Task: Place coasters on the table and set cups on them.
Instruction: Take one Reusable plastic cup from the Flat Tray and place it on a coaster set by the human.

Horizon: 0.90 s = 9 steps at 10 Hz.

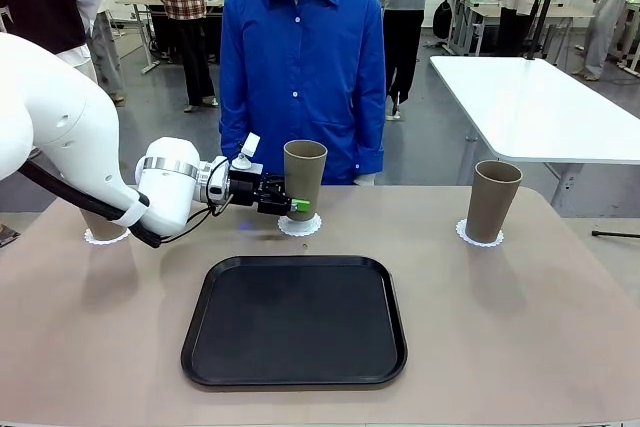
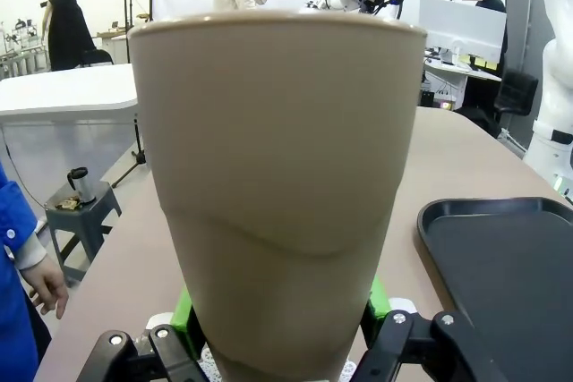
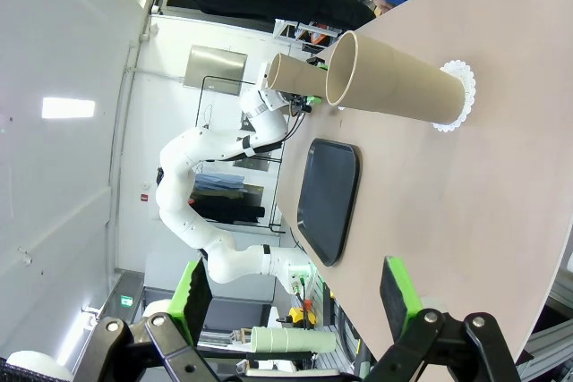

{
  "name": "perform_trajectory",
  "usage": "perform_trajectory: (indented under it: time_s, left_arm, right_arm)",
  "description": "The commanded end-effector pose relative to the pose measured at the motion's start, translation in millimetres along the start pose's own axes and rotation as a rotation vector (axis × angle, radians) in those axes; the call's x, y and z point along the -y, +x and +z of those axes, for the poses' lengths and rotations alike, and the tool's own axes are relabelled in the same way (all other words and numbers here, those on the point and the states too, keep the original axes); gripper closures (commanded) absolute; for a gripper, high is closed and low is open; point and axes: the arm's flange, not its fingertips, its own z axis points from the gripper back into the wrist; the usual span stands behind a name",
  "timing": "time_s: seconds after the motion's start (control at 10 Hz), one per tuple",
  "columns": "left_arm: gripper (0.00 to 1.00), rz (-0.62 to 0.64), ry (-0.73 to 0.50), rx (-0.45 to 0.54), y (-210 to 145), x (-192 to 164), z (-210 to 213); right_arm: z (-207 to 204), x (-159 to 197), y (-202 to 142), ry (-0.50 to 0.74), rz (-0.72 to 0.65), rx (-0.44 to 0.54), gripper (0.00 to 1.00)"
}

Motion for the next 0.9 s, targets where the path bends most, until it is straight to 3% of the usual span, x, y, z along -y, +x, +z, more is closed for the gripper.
perform_trajectory:
  time_s: [0.0,0.8]
  left_arm:
    - [0.19,0.035,-0.03,0.003,-2.9,0.3,2.8]
    - [0.19,-0.003,-0.126,0.081,-23.0,1.3,2.4]
  right_arm:
    - [-1.6,-0.4,-1.3,-0.004,-0.003,0.002,0.0]
    - [-1.6,-0.4,-1.3,-0.004,-0.003,0.002,0.0]
